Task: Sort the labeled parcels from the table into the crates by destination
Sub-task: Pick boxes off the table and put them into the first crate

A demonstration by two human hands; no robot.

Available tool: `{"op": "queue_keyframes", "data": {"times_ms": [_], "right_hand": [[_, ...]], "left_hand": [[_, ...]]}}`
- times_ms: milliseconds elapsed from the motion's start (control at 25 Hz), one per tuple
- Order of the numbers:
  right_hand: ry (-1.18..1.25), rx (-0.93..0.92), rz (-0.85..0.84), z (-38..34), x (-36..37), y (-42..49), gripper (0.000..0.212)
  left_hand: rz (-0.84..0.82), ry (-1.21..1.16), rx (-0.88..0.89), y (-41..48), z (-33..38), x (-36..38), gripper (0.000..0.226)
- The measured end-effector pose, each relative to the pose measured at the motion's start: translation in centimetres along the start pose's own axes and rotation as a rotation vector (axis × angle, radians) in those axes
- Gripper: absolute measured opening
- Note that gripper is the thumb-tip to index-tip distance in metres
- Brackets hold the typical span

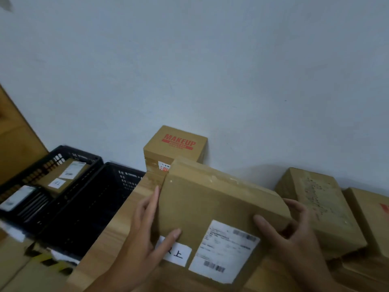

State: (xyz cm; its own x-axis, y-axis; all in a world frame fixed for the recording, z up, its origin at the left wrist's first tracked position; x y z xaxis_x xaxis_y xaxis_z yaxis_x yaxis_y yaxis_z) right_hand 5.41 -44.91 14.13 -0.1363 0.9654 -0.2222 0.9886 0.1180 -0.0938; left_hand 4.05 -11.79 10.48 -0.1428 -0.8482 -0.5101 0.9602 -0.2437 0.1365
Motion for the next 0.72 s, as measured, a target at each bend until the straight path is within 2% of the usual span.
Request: {"op": "queue_keyframes", "data": {"times_ms": [80,120,240,320,480,640,720], "right_hand": [[0.079,-0.085,-0.065,0.1,2.0,0.1,0.072],[0.099,-0.127,-0.145,0.0,3.5,0.0,0.077],[0.041,-0.208,-0.434,0.1,8.1,-0.5,0.107],[-0.002,-0.238,-0.527,-0.1,10.6,-0.6,0.116],[0.052,-0.285,-0.522,-1.1,15.1,0.2,0.104],[0.127,-0.233,-0.508,-1.4,21.1,1.2,0.082],[0.094,-0.224,-0.553,-1.6,24.8,1.3,0.075]], "left_hand": [[0.108,-0.013,-0.066,-1.4,0.4,-1.0,0.096],[0.170,-0.005,-0.093,-2.4,0.7,-1.5,0.094],[0.279,-0.022,-0.198,-5.4,0.7,-3.0,0.093],[0.315,-0.041,-0.279,-8.0,0.3,-4.2,0.092],[0.363,-0.030,-0.364,-13.5,-0.5,-7.6,0.091],[0.380,-0.117,-0.443,-19.3,-2.7,-10.4,0.089],[0.395,-0.117,-0.473,-22.0,-3.9,-11.8,0.088]]}}
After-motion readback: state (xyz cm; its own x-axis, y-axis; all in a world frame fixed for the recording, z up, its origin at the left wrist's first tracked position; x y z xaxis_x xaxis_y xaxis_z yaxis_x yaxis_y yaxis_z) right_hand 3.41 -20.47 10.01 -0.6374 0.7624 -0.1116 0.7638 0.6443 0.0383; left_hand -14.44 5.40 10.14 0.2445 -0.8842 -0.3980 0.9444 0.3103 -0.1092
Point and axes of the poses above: each hand's wrist, its own y-axis towards the middle knuckle, its own x-axis out of the palm, z = x × y, the point moved 6 cm from there along y, towards the middle knuckle, and after that the axes turned 15 degrees about -z, right-handed, at the moved point
